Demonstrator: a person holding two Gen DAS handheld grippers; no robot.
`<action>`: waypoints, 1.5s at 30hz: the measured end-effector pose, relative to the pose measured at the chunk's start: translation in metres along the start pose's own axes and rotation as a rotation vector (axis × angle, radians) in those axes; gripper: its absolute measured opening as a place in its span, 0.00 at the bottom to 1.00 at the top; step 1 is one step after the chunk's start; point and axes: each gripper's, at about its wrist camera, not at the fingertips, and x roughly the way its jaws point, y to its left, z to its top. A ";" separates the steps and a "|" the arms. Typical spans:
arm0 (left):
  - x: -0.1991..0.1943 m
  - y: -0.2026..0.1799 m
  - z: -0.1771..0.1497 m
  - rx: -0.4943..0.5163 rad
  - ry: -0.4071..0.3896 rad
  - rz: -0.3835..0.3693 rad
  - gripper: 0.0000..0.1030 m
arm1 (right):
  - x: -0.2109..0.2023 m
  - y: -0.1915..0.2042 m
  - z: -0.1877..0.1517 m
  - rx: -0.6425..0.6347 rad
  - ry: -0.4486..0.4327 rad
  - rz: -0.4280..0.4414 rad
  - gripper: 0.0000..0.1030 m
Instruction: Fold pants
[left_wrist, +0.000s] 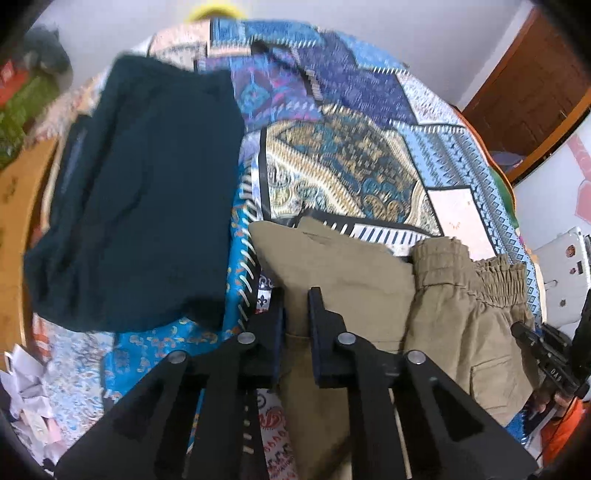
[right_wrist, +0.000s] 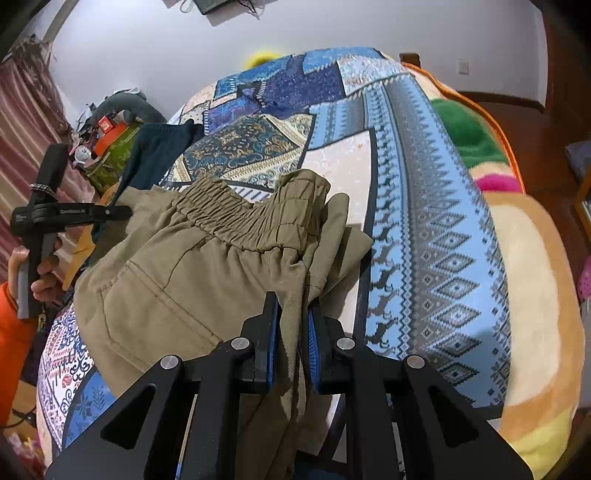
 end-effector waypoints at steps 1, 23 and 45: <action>-0.008 -0.004 -0.001 0.014 -0.022 0.013 0.10 | -0.002 0.002 0.002 -0.008 -0.008 -0.001 0.12; -0.167 0.083 0.037 -0.058 -0.367 0.209 0.09 | -0.017 0.139 0.120 -0.300 -0.229 0.030 0.12; -0.024 0.260 0.036 -0.234 -0.166 0.395 0.12 | 0.193 0.217 0.150 -0.297 -0.001 0.000 0.13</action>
